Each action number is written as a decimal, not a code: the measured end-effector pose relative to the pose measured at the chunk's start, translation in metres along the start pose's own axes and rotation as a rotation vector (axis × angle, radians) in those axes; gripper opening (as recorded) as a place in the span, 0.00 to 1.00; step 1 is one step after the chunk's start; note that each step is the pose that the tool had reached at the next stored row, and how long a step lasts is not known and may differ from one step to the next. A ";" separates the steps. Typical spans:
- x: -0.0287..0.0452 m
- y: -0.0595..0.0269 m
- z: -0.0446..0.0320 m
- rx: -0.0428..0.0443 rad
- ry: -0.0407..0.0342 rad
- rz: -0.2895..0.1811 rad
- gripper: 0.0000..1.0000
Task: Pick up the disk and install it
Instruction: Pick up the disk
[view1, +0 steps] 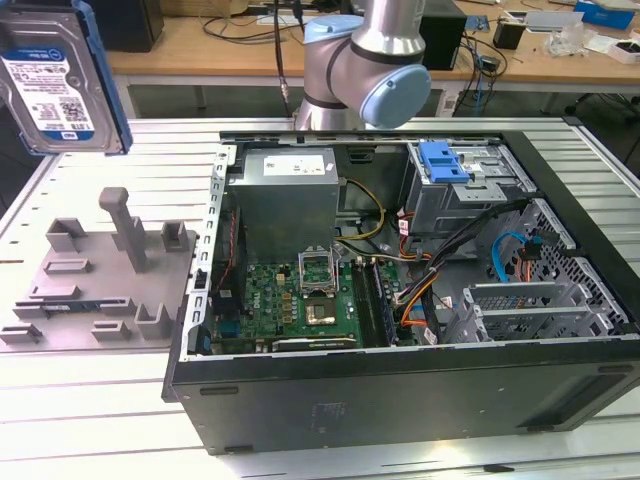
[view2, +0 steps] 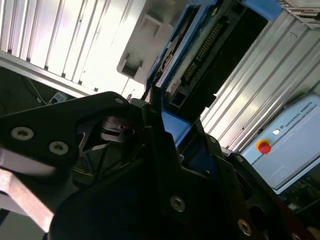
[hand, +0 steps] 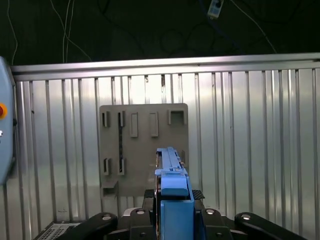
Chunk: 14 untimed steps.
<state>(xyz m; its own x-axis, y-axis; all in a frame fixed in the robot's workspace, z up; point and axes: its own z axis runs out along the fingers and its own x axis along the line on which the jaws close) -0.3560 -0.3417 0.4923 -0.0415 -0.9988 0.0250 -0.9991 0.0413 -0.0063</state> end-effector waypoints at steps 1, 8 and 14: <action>0.0021 -0.0039 -0.0003 0.0000 0.0000 0.000 0.37; 0.0179 -0.0310 -0.0015 0.0000 0.0000 0.000 0.37; 0.0327 -0.0558 -0.0025 -0.0001 0.0000 0.000 0.37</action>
<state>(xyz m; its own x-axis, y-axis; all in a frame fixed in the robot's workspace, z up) -0.3016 -0.3766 0.4960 -0.0415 -0.9988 0.0250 -0.9991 0.0413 -0.0061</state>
